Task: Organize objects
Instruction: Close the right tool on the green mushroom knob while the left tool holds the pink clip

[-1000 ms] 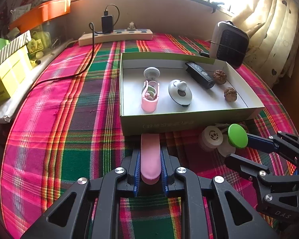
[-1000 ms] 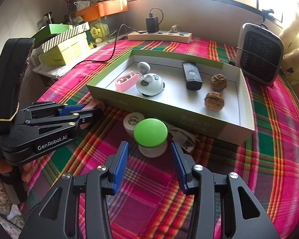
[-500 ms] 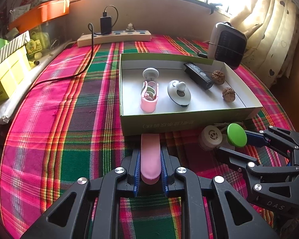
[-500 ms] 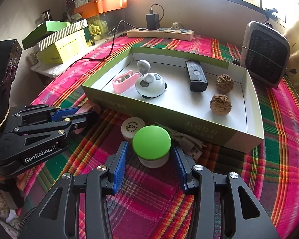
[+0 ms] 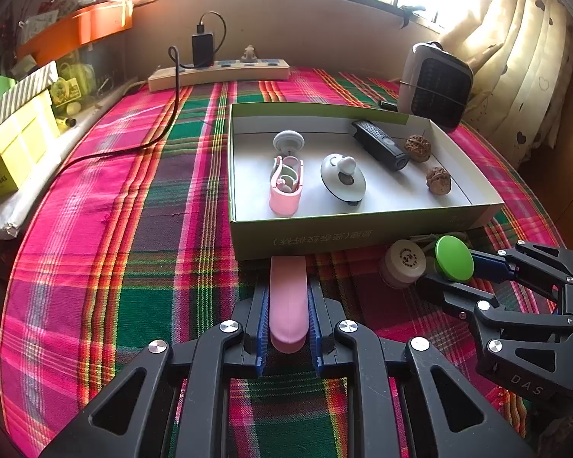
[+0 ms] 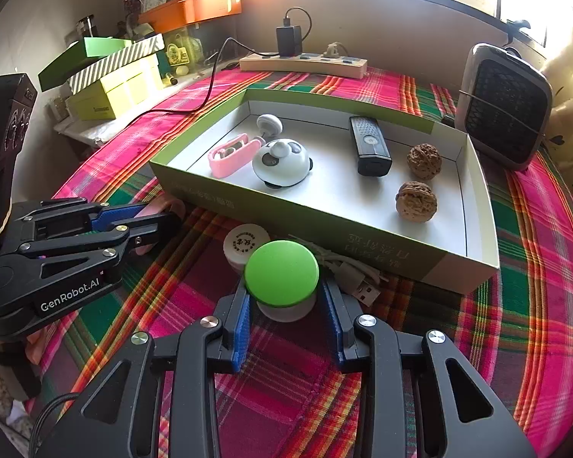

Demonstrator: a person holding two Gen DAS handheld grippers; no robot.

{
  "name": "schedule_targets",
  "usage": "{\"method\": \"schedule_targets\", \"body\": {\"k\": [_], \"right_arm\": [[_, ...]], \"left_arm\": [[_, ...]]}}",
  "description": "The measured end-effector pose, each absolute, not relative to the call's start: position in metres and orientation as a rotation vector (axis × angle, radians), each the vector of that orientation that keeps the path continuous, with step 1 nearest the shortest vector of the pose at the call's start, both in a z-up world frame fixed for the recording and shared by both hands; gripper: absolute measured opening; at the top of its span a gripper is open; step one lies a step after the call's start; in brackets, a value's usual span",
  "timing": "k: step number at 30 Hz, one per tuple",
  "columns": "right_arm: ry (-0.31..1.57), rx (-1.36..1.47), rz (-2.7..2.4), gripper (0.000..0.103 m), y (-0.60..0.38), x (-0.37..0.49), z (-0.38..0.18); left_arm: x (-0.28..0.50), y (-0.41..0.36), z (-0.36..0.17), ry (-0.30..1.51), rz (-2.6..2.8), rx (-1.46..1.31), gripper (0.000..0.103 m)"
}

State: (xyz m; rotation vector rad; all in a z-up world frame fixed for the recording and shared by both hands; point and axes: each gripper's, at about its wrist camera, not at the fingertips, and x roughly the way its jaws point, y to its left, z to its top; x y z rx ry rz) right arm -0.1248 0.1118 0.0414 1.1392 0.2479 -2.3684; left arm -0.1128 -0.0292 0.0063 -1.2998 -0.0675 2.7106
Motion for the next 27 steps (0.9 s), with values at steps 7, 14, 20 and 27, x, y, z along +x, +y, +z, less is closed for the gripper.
{"method": "schedule_targets", "body": {"k": [7, 14, 20, 27], "right_arm": [[0.246, 1.139, -2.369, 0.034, 0.112, -0.124, 0.042], [0.231, 1.135, -2.371, 0.033, 0.1139, -0.1234, 0.043], [0.248, 1.101, -2.38, 0.019, 0.1123, -0.1199, 0.0458], [0.221, 1.104, -2.373, 0.019, 0.1138, -0.122, 0.0461]], "left_arm": [[-0.1127, -0.029, 0.0057, -0.069, 2.711, -1.299, 0.016], [-0.1126, -0.0298, 0.0064, -0.071, 2.711, -1.299, 0.016], [-0.1126, -0.0303, 0.0067, -0.07, 2.711, -1.299, 0.016], [-0.1127, -0.03, 0.0068, -0.071, 2.711, -1.3, 0.016]]}}
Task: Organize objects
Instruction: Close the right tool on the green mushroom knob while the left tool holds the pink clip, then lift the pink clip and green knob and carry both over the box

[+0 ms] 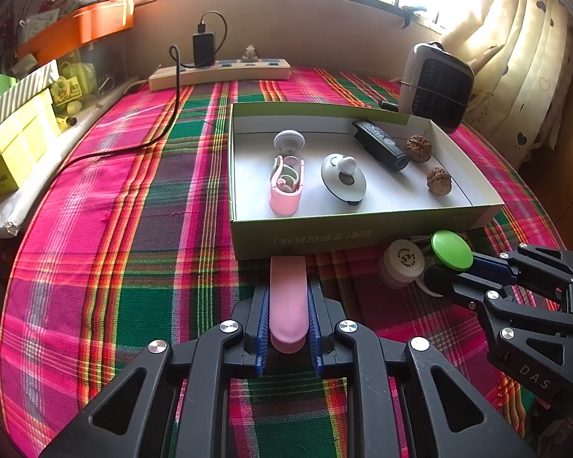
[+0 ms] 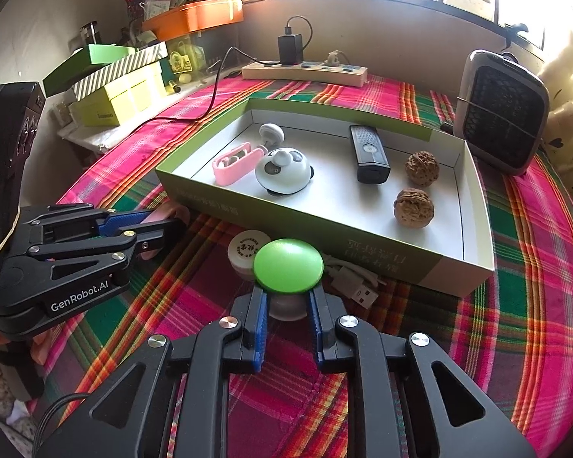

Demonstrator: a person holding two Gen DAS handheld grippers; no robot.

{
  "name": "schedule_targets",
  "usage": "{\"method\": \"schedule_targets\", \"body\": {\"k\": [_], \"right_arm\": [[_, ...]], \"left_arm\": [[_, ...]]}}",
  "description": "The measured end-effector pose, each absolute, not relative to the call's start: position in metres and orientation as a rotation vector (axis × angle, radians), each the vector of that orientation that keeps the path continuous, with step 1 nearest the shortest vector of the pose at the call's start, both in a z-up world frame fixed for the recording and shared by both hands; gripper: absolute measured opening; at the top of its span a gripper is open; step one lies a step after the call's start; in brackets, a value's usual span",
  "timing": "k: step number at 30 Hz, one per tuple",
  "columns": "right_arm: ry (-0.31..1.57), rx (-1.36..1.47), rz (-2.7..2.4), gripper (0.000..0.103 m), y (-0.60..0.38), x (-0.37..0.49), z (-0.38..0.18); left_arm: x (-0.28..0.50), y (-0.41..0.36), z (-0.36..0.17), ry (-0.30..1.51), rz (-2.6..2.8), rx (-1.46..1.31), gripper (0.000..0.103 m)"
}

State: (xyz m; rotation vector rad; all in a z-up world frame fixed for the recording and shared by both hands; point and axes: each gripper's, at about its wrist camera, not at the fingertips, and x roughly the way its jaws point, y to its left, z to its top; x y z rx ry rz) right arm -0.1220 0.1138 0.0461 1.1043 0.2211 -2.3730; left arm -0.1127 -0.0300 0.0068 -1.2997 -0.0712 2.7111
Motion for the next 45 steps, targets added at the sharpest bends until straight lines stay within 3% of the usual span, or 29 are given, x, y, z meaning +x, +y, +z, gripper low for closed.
{"method": "schedule_targets", "body": {"k": [45], "right_arm": [[0.155, 1.035, -2.421, 0.018, 0.124, -0.115, 0.064]], "left_arm": [[-0.103, -0.031, 0.026, -0.079, 2.716, -1.246, 0.016]]}}
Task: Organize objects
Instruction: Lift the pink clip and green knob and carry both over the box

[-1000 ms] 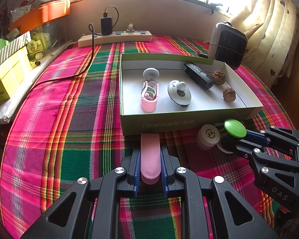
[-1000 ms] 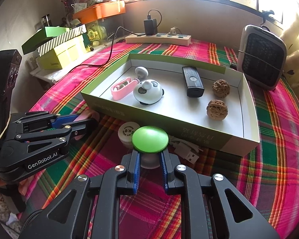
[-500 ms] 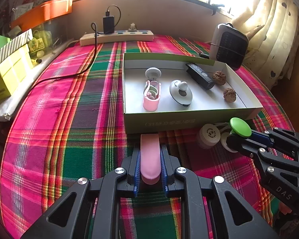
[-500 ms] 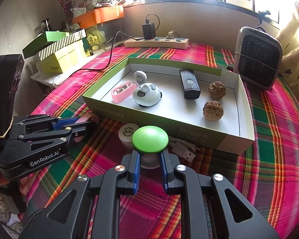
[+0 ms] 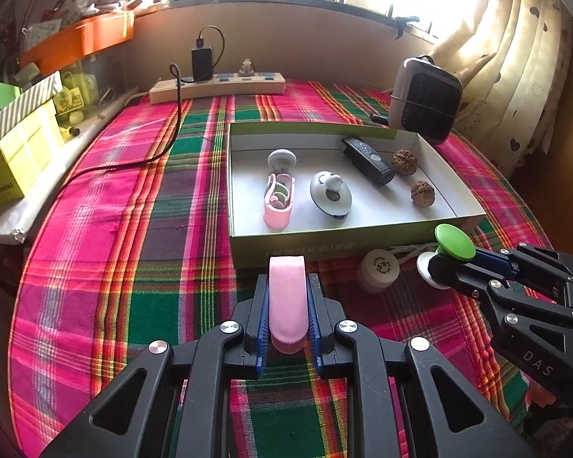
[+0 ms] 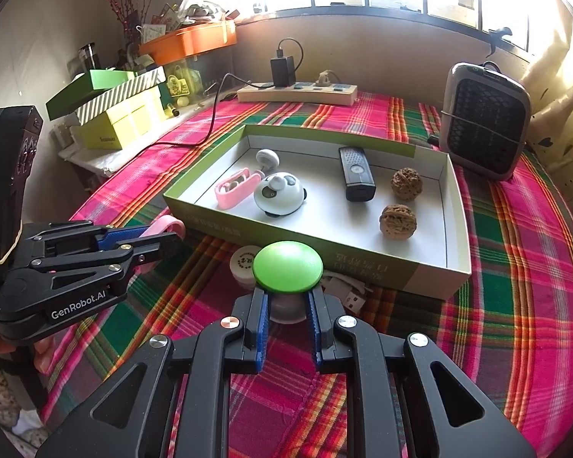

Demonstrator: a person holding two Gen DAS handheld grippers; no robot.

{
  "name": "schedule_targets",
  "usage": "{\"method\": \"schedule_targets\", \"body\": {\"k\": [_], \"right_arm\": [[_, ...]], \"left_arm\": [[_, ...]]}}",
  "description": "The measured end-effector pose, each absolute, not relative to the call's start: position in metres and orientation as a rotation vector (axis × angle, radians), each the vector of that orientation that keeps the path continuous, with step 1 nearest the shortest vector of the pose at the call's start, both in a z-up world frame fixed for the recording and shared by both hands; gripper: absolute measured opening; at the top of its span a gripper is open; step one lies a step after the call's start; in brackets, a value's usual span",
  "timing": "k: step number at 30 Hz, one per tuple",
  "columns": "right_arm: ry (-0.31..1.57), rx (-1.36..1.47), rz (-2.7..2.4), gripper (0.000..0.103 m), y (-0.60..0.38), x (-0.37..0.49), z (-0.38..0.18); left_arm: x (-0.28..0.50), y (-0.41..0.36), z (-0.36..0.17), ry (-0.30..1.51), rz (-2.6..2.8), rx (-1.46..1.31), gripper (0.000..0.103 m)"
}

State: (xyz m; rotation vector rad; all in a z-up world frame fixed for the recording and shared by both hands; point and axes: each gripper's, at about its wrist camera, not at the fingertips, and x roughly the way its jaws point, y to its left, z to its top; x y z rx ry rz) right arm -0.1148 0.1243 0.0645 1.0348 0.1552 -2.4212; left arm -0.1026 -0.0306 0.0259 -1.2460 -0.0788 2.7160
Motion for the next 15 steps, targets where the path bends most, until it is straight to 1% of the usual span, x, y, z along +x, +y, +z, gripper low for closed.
{"method": "schedule_targets", "body": {"k": [15], "right_arm": [[0.128, 0.984, -2.469, 0.018, 0.136, -0.121, 0.085]], "left_arm": [[-0.109, -0.021, 0.047, -0.062, 2.718, -1.189, 0.016]]}}
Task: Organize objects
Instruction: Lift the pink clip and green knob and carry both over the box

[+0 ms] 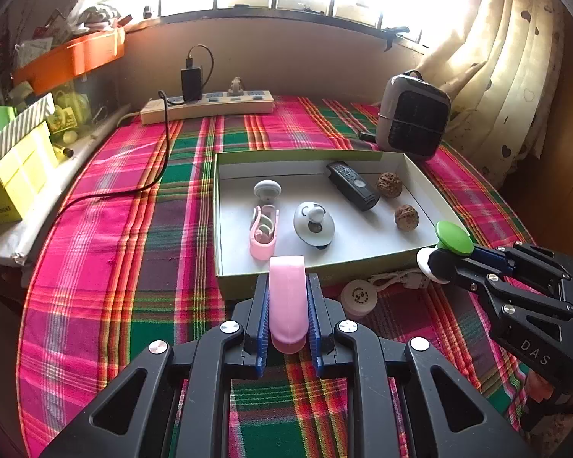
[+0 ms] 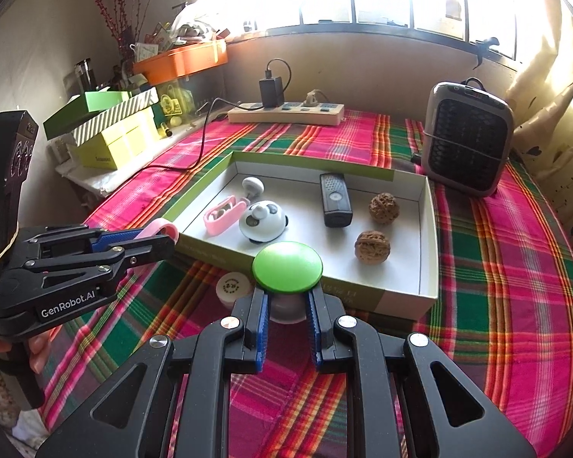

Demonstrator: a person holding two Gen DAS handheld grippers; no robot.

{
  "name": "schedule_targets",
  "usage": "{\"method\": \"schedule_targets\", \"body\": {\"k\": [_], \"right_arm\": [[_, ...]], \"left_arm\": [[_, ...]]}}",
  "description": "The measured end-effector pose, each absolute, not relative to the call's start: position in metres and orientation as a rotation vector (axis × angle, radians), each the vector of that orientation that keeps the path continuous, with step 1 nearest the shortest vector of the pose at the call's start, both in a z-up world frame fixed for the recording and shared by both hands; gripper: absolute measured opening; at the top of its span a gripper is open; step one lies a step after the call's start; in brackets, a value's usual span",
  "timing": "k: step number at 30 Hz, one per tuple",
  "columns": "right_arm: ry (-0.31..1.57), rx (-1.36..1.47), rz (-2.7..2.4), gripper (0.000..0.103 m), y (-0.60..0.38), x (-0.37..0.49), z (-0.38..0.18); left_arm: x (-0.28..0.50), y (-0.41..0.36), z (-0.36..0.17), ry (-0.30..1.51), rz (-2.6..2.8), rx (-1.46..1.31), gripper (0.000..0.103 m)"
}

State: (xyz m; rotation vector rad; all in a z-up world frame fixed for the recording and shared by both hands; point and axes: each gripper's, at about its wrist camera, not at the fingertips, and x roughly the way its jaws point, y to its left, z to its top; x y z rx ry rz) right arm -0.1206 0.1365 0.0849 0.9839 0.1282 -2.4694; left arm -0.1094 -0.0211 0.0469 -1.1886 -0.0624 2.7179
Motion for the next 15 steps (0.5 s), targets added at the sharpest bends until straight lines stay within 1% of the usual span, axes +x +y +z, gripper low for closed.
{"method": "schedule_targets", "body": {"k": [15], "right_arm": [[0.144, 0.97, -2.487, 0.018, 0.14, -0.141, 0.095]], "left_arm": [[-0.133, -0.015, 0.056, -0.048, 2.702, -1.167, 0.016]]}}
